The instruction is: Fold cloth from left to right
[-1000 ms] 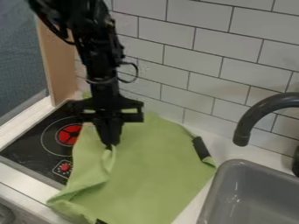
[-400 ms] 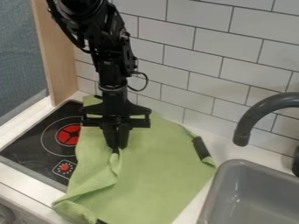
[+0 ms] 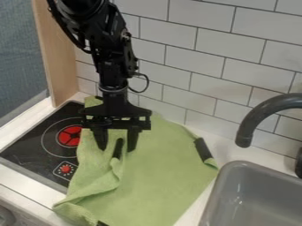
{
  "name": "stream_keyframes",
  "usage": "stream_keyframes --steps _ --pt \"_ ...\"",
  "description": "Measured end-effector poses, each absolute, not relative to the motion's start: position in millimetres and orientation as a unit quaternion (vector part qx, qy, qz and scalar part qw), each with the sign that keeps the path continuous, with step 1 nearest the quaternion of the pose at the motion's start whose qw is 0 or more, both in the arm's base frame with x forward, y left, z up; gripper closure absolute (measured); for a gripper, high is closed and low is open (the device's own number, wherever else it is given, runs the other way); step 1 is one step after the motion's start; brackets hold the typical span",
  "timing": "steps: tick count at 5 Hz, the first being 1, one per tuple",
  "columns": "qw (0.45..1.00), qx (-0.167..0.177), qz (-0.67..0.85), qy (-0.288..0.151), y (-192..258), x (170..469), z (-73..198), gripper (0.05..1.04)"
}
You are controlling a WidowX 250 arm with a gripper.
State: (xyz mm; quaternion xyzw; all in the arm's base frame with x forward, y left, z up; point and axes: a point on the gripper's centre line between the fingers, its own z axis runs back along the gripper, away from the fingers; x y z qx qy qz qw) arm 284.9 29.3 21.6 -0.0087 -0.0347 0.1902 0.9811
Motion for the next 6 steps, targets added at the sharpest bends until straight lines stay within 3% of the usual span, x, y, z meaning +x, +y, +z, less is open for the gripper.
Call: stream_keyframes --steps 1,3,5,6 --pt "0.980 -0.002 0.194 -0.039 31.5 285.4 23.7 0.067" --pt "0.979 0.025 0.189 -0.069 30.0 288.9 41.4 0.085" --pt "0.983 0.011 0.168 -0.068 33.7 274.3 78.2 0.085" --pt "0.983 0.012 0.166 -0.071 35.0 274.5 79.8 0.085"
